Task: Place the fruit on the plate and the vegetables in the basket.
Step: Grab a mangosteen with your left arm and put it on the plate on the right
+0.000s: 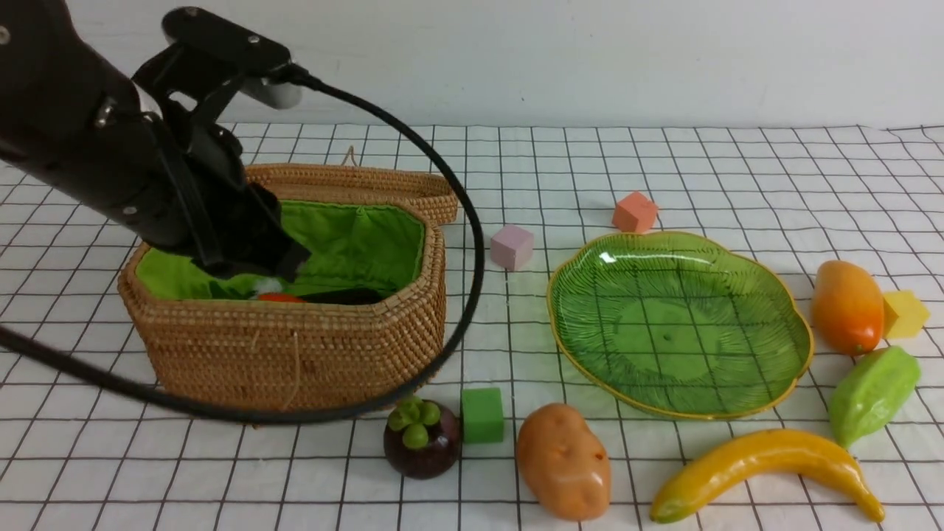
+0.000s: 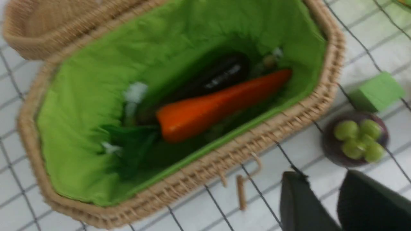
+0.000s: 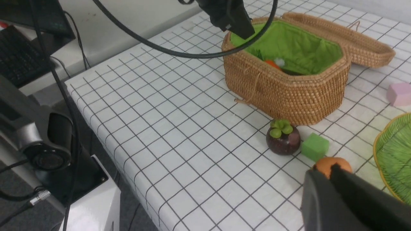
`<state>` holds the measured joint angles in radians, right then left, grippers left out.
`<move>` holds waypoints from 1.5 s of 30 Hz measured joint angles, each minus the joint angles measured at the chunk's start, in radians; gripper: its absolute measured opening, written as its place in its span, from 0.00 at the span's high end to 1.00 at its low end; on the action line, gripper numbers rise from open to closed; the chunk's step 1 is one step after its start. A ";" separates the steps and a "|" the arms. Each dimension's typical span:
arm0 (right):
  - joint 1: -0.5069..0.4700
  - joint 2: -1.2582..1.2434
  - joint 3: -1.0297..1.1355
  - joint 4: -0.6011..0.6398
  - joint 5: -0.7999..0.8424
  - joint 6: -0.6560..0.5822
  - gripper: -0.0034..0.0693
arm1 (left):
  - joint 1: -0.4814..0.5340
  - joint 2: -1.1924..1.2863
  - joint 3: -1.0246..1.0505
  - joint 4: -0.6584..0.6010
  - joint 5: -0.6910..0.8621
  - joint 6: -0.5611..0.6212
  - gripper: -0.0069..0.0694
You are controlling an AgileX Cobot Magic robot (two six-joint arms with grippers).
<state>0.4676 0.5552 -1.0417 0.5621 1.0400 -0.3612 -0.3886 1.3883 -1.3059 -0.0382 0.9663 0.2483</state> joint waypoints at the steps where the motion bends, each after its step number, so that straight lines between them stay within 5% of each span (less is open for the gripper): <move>1: 0.000 0.000 0.000 0.000 0.006 0.000 0.86 | -0.024 -0.004 0.000 -0.005 0.026 0.000 0.88; 12: 0.000 0.000 0.000 -0.001 0.045 0.033 0.86 | -0.291 -0.009 0.080 0.046 0.060 -0.140 0.93; 24: 0.000 0.000 0.000 -0.007 0.050 0.052 0.86 | -0.302 -0.010 0.131 0.066 0.035 -0.064 0.92; 31: 0.000 0.000 0.000 -0.023 0.051 0.055 0.85 | -0.302 0.047 0.131 0.056 -0.029 0.051 0.65; 33: 0.000 0.000 0.000 -0.037 0.055 0.055 0.85 | -0.302 0.098 0.131 0.038 -0.041 0.053 0.48; 37: 0.000 0.000 0.000 -0.041 0.059 0.055 0.84 | -0.302 0.195 0.131 0.017 -0.088 0.054 0.27; 45: 0.000 0.000 0.000 -0.042 0.069 0.055 0.83 | -0.302 0.304 0.131 0.102 -0.213 0.054 0.20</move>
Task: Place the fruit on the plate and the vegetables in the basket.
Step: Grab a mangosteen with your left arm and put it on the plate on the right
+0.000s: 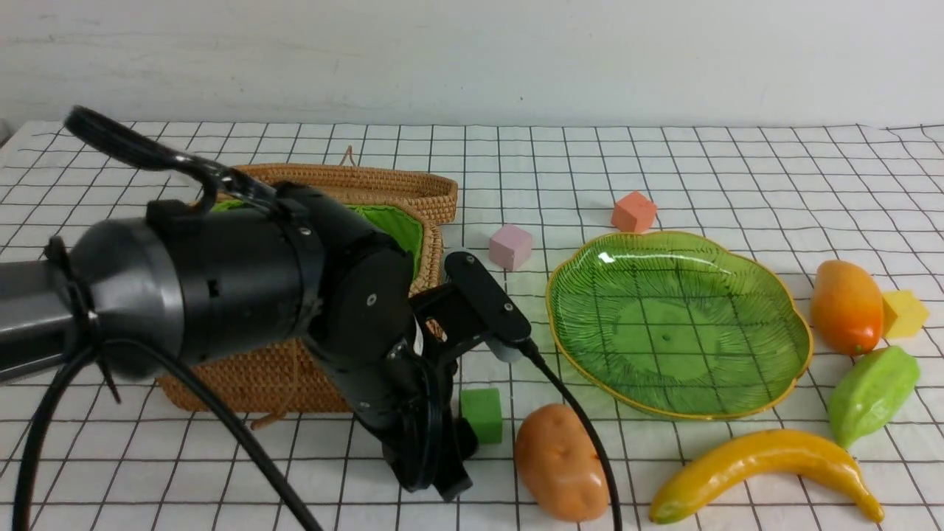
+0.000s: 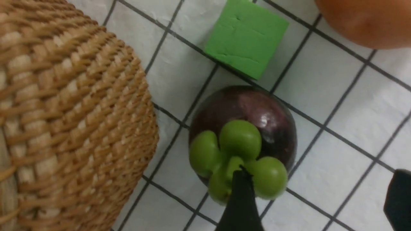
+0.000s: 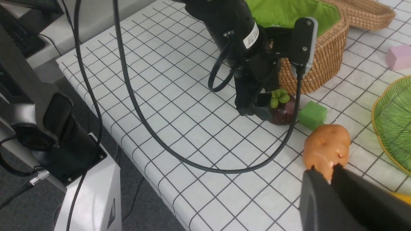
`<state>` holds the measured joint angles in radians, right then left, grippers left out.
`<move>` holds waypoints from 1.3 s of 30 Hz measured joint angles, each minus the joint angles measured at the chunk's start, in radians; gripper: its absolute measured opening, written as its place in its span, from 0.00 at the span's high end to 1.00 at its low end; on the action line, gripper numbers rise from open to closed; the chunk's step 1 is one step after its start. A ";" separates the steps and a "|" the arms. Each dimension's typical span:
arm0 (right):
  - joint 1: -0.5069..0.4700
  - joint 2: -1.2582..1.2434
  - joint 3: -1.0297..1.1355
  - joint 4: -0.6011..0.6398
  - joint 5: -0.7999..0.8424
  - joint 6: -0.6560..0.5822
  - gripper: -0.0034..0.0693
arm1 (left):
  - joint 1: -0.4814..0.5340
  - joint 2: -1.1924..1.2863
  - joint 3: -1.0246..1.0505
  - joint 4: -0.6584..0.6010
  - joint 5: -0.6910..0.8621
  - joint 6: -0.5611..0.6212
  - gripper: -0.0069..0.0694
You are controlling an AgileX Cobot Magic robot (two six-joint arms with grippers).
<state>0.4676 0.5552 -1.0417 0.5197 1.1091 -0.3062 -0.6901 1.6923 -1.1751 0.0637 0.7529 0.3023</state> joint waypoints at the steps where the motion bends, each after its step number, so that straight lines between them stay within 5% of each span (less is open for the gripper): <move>1: 0.000 0.000 0.000 0.000 0.004 0.000 0.83 | 0.000 0.009 0.000 0.006 -0.007 0.000 0.20; 29: 0.000 0.000 0.000 -0.017 0.018 0.000 0.82 | 0.000 0.055 0.000 0.140 -0.047 -0.006 0.20; 39: 0.000 0.000 0.000 -0.016 0.033 0.000 0.82 | 0.000 0.104 -0.004 0.076 -0.075 -0.072 0.19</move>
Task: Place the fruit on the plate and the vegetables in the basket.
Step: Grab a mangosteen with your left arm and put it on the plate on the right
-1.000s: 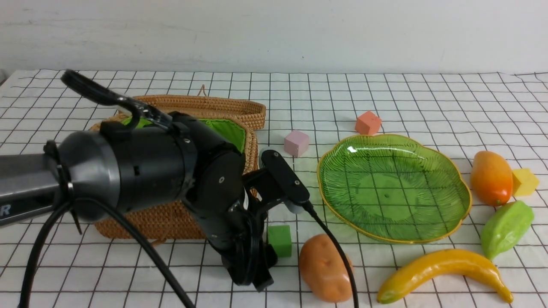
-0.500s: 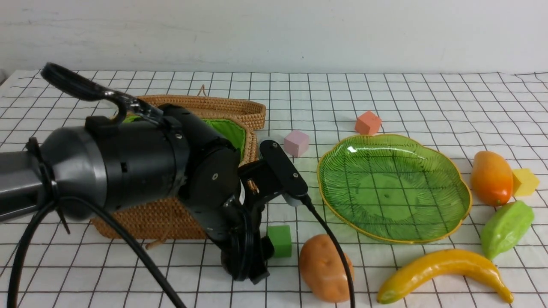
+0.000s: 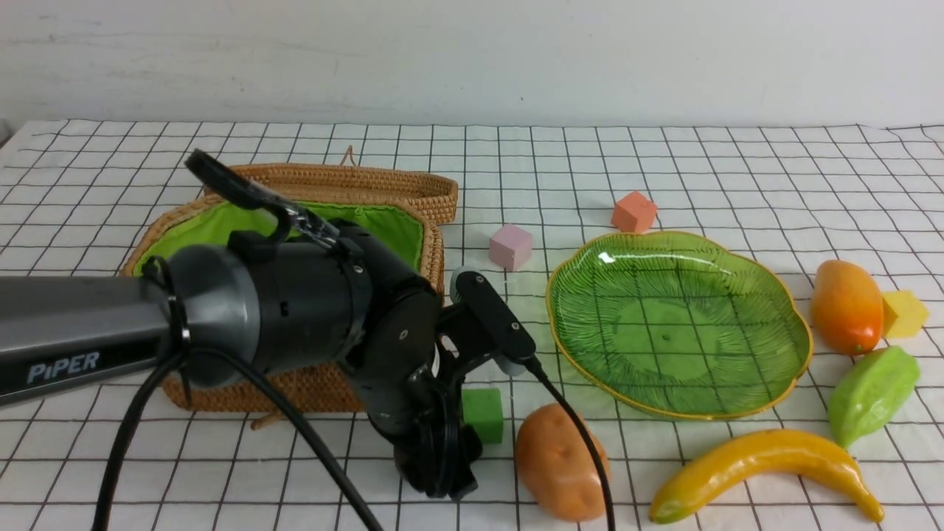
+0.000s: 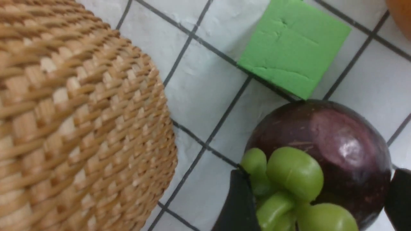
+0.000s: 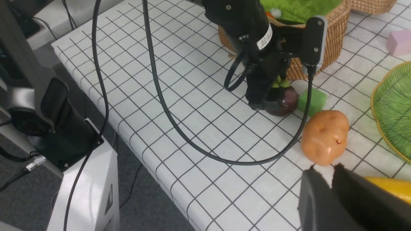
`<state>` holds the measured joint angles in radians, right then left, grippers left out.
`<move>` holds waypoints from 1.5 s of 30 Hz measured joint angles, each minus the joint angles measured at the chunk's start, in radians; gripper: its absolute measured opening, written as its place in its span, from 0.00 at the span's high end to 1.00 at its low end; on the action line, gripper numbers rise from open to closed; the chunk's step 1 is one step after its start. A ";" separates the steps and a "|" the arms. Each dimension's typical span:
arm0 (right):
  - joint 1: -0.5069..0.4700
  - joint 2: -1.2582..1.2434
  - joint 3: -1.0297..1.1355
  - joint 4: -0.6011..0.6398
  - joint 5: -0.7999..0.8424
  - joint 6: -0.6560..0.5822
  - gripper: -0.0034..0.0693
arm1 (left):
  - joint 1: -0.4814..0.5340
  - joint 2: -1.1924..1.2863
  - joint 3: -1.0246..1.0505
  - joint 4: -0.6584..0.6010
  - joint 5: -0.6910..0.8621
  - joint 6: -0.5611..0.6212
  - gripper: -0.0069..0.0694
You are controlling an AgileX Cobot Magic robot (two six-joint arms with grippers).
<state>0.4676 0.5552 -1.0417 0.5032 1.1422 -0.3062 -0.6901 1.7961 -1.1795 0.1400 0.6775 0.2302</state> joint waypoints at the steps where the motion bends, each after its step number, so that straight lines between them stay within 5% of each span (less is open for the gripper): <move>1: 0.000 0.000 0.000 0.000 0.000 0.000 0.82 | 0.000 0.005 -0.003 -0.010 0.000 -0.001 0.19; 45: 0.000 0.000 0.000 -0.025 -0.026 0.000 0.79 | 0.000 -0.058 -0.064 -0.124 0.224 -0.022 0.25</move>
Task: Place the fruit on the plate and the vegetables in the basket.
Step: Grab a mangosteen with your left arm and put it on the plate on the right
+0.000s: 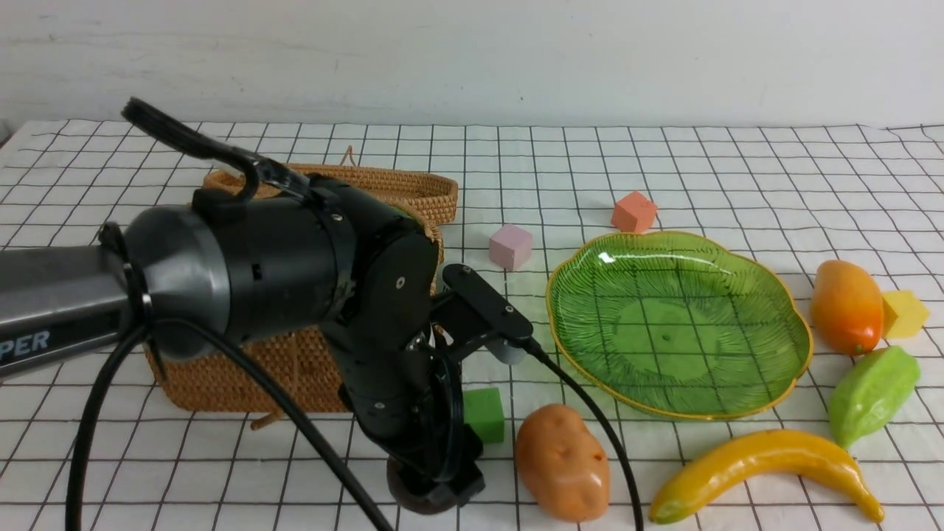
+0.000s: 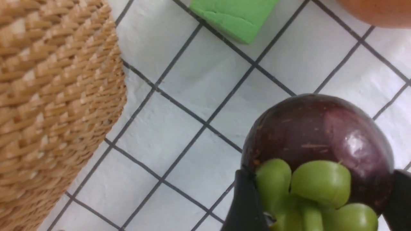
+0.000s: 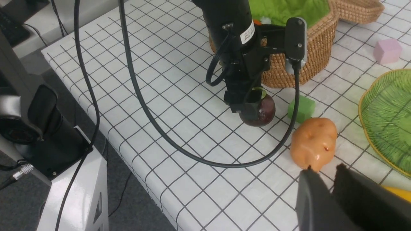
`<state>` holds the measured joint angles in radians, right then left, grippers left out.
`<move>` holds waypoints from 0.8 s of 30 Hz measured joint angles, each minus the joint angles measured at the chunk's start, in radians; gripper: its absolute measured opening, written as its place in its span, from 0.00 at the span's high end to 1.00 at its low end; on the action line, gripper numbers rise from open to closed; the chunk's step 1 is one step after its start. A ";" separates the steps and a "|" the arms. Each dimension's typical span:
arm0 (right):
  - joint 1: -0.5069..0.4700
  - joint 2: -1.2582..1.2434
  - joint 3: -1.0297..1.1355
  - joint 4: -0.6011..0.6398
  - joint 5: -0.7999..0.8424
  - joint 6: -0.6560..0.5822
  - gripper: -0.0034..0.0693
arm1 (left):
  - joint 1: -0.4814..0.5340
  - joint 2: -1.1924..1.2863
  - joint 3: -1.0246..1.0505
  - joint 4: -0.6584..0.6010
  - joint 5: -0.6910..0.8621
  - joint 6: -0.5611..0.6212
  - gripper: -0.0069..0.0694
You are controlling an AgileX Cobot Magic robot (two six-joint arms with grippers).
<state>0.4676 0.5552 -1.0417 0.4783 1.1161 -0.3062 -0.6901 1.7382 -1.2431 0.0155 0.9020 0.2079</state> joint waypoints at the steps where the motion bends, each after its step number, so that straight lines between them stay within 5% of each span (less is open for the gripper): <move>1: 0.000 0.000 0.000 -0.001 0.000 0.000 0.79 | 0.000 -0.005 0.000 -0.002 0.005 0.000 0.25; 13: 0.000 0.000 0.000 -0.097 -0.055 0.063 0.78 | 0.000 -0.117 -0.039 -0.053 -0.020 -0.022 0.26; 19: 0.000 0.000 0.000 -0.260 -0.128 0.259 0.78 | 0.000 -0.017 -0.243 -0.226 -0.266 0.021 0.26; 24: 0.000 0.000 0.000 -0.310 -0.118 0.301 0.77 | 0.000 0.197 -0.451 -0.404 -0.360 0.139 0.26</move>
<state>0.4676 0.5552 -1.0417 0.1678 0.9979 -0.0055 -0.6901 1.9352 -1.6940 -0.3889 0.5415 0.3474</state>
